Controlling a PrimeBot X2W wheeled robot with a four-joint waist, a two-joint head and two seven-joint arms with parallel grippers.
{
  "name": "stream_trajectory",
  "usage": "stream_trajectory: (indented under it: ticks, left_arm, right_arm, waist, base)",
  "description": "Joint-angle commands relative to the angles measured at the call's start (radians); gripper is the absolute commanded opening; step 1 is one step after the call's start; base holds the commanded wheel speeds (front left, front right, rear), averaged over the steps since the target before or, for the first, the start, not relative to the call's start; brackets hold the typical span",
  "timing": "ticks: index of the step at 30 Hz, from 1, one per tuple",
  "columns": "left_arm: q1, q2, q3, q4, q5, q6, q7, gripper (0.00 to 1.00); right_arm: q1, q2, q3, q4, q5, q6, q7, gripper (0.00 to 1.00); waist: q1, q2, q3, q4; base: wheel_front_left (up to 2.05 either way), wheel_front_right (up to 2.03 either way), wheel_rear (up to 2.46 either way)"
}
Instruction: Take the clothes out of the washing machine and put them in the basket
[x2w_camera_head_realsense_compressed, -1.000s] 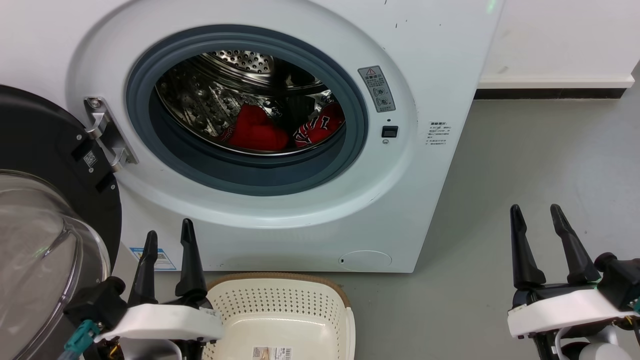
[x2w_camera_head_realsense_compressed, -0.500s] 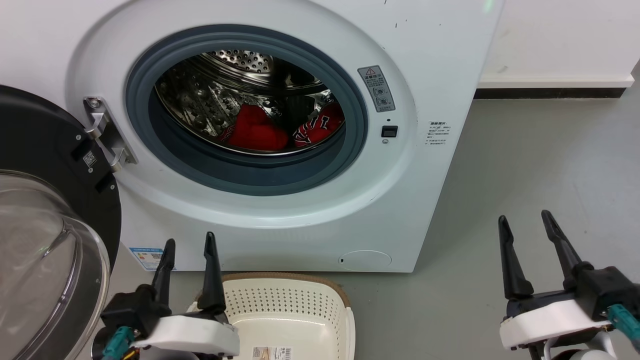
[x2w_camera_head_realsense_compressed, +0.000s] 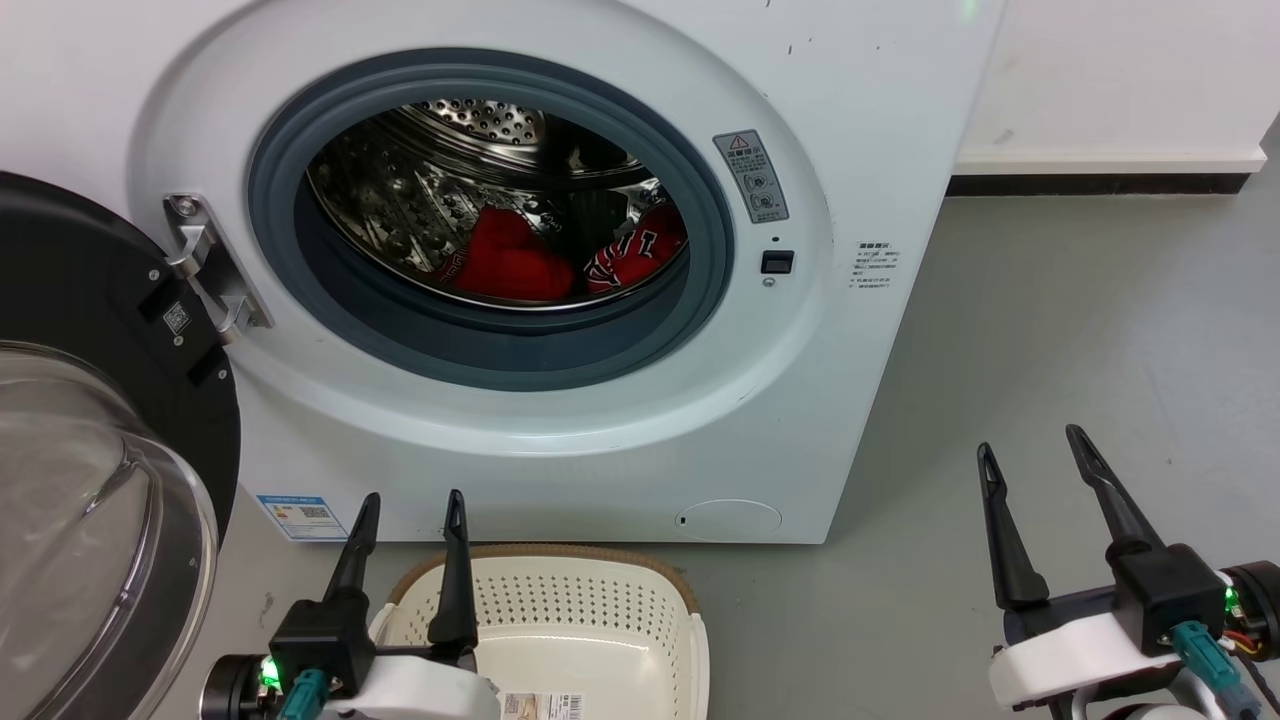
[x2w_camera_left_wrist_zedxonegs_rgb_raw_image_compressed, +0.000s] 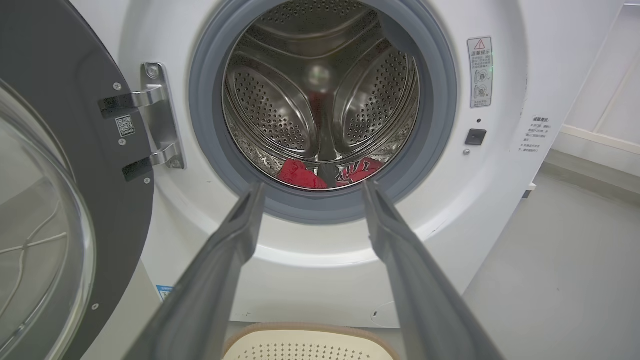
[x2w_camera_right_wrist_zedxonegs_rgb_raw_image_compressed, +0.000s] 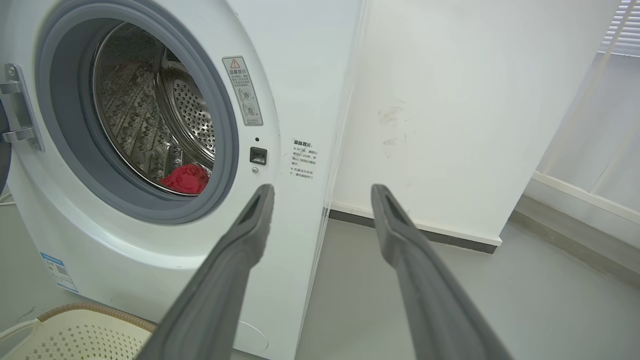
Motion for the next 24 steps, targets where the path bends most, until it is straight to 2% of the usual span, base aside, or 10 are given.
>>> stream_trajectory:
  ticks: [1, 5, 15, 24]
  left_arm:
    - [0.001, 0.005, -0.009, -0.005, 0.025, 0.008, -0.007, 1.0]
    - [0.004, 0.006, -0.018, -0.005, 0.043, 0.012, -0.015, 1.0]
    - [0.021, -0.009, 0.0, 0.005, 0.099, -0.024, -0.035, 1.0]
    - [0.03, -0.02, 0.003, 0.028, 0.175, -0.035, -0.05, 1.0]
  right_arm:
    - [0.006, -0.005, 0.003, -0.013, -0.025, 0.0, -0.01, 1.0]
    - [0.011, -0.005, -0.001, -0.014, -0.037, 0.0, -0.018, 1.0]
    - [0.024, -0.004, -0.016, 0.084, 0.073, 0.0, -0.036, 1.0]
    - [0.014, -0.005, -0.008, 0.114, 0.0, 0.0, -0.052, 1.0]
  waist:
    - [0.0, 0.0, 0.0, 0.0]
    - [0.0, 0.0, 0.002, -0.001]
    - [0.0, 0.0, 0.005, -0.001]
    - [0.0, 0.0, 0.002, -0.003]
  base:
    - [0.0, 0.0, 0.0]
    - [0.0, 0.0, 0.0]
    - [0.0, 0.0, 0.0]
    - [0.0, 0.0, 0.0]
